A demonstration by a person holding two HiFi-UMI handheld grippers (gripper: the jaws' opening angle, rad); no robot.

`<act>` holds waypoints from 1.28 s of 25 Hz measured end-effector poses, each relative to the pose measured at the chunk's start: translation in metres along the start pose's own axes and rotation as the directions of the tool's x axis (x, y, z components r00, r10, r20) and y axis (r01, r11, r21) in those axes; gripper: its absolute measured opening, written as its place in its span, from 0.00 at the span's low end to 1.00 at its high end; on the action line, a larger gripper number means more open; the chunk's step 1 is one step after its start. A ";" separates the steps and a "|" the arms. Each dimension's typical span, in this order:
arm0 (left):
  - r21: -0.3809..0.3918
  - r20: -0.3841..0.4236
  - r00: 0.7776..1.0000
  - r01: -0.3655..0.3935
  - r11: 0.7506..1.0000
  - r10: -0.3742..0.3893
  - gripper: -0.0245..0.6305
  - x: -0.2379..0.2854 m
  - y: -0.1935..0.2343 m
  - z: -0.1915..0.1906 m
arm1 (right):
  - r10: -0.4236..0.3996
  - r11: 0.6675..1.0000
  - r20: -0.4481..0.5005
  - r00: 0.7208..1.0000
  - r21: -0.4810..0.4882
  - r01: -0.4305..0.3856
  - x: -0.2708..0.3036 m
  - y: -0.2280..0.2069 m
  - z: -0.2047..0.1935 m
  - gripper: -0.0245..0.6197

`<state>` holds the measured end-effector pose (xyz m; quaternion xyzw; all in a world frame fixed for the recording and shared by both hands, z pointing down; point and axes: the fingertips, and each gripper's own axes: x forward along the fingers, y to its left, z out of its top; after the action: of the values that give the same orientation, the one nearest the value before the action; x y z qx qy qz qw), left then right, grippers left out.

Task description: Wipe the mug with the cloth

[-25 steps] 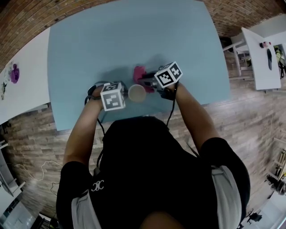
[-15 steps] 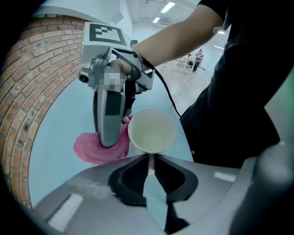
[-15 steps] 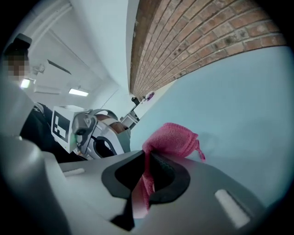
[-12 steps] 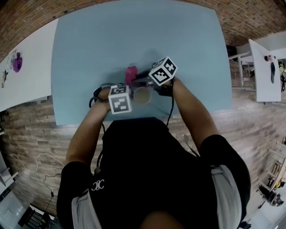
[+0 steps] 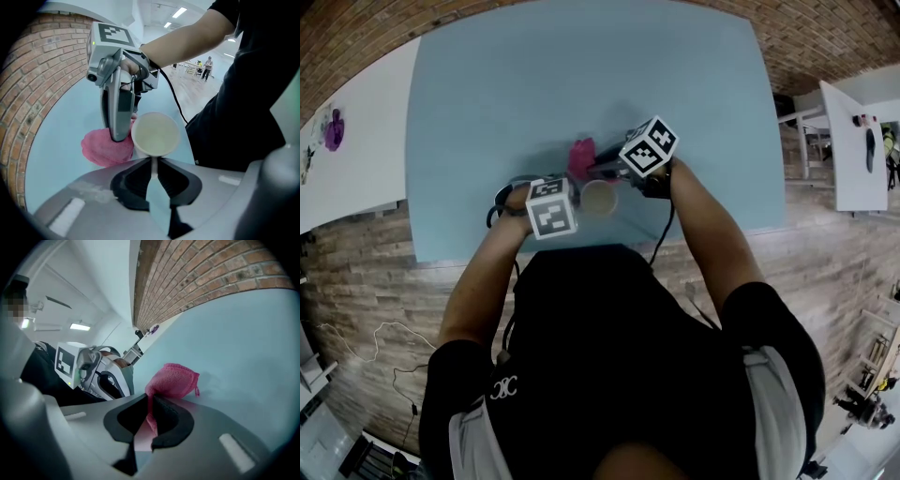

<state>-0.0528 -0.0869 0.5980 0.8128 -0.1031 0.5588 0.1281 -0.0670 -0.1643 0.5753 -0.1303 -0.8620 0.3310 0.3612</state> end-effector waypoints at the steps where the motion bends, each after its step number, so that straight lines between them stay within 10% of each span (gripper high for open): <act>1: -0.001 0.000 1.000 0.000 1.000 0.000 0.11 0.000 0.000 0.000 | -0.003 1.000 0.012 1.000 0.011 0.003 -0.005 -0.001 -0.002 0.10; 9: -0.050 0.017 1.000 -0.004 0.999 0.005 0.11 -0.001 0.000 -0.005 | -0.021 0.994 0.122 0.992 0.111 0.008 -0.030 -0.003 -0.031 0.10; 17: -0.258 0.090 0.995 -0.026 0.966 0.051 0.11 -0.001 -0.002 -0.001 | -0.105 0.986 0.246 0.963 0.150 0.069 -0.041 0.004 -0.054 0.10; 24: -0.438 0.175 0.977 -0.037 0.898 0.125 0.11 -0.005 -0.001 0.013 | -0.229 0.969 0.345 0.910 0.166 0.181 -0.049 0.010 -0.067 0.10; 32: -0.654 0.257 0.943 0.008 0.757 0.213 0.11 -0.001 -0.003 0.024 | -0.358 0.932 0.462 0.812 0.228 0.281 -0.059 0.017 -0.074 0.10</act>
<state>-0.0307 -0.0919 0.5887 0.7902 -0.3531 0.3577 0.3507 0.0268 -0.1434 0.5711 0.1333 -0.9078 0.3509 0.1871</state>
